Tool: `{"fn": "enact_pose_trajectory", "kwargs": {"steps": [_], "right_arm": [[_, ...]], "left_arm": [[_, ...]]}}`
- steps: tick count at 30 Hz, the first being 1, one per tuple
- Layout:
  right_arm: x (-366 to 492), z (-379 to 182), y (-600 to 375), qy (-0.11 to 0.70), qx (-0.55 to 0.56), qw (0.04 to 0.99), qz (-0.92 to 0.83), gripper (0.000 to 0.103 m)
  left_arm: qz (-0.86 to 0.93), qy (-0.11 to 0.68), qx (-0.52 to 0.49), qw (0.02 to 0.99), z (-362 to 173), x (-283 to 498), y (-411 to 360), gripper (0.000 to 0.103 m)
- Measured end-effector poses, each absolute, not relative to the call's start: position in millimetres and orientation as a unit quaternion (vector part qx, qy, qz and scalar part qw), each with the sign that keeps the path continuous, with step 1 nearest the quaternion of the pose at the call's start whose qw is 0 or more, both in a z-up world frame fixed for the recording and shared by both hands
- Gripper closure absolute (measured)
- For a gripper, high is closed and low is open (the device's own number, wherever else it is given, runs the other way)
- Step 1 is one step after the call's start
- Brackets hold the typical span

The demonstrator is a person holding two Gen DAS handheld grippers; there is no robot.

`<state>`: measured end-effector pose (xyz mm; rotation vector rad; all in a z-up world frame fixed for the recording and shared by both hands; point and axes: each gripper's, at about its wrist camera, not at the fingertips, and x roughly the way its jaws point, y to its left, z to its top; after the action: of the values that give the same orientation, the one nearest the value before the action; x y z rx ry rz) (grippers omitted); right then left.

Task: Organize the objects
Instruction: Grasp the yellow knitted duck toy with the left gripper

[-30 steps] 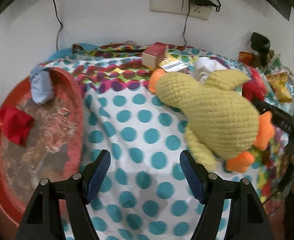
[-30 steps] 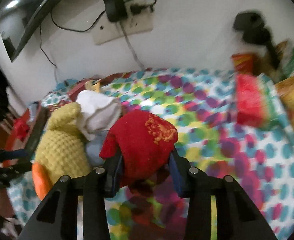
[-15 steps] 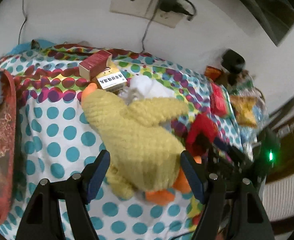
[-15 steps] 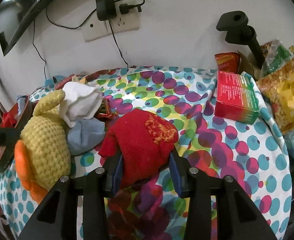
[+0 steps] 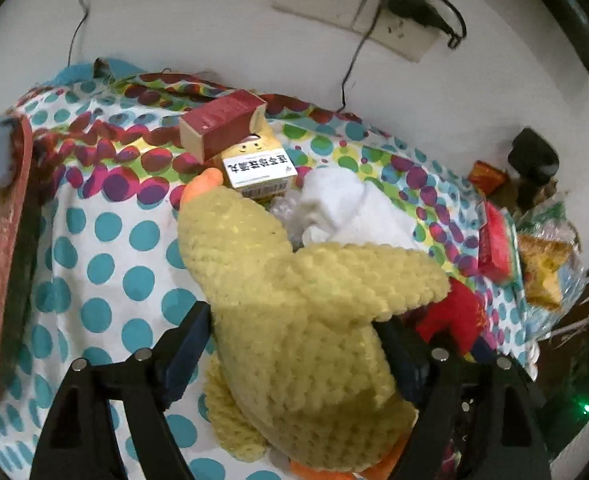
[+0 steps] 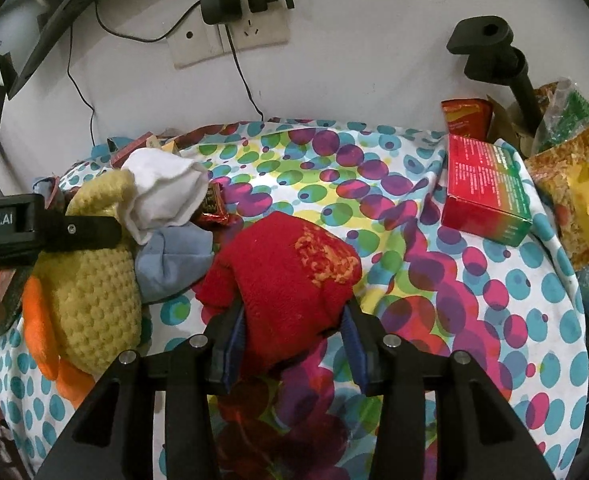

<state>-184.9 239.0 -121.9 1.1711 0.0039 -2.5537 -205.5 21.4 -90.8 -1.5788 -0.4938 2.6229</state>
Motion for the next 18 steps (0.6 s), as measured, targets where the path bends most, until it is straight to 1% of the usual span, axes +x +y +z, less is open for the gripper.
{"fn": "enact_pose_trajectory", "kwargs": {"steps": [4,6,8,11,18], "right_arm": [[-185,-123,238,0.006,0.412,0.161,-0.897,0.061],[-185,-124,236,0.011,0.413,0.157,-0.897,0.061],[-185,-124,234,0.017,0.413,0.155,-0.897,0.059],[-185,-124,230,0.031,0.414,0.149,-0.898,0.058],[-184,-122,226,0.043,0.412,0.144,-0.899,0.058]], "left_arm": [[0.852,-0.181,-0.49,0.032,-100,-199,17,0.016],[0.857,-0.177,-0.483,0.039,-101,-198,20,0.016],[0.864,-0.157,-0.476,0.047,-100,-197,27,0.018],[0.874,-0.132,-0.464,0.055,-96,-192,34,0.024],[0.884,-0.11,-0.448,0.074,-89,-181,38,0.03]]}}
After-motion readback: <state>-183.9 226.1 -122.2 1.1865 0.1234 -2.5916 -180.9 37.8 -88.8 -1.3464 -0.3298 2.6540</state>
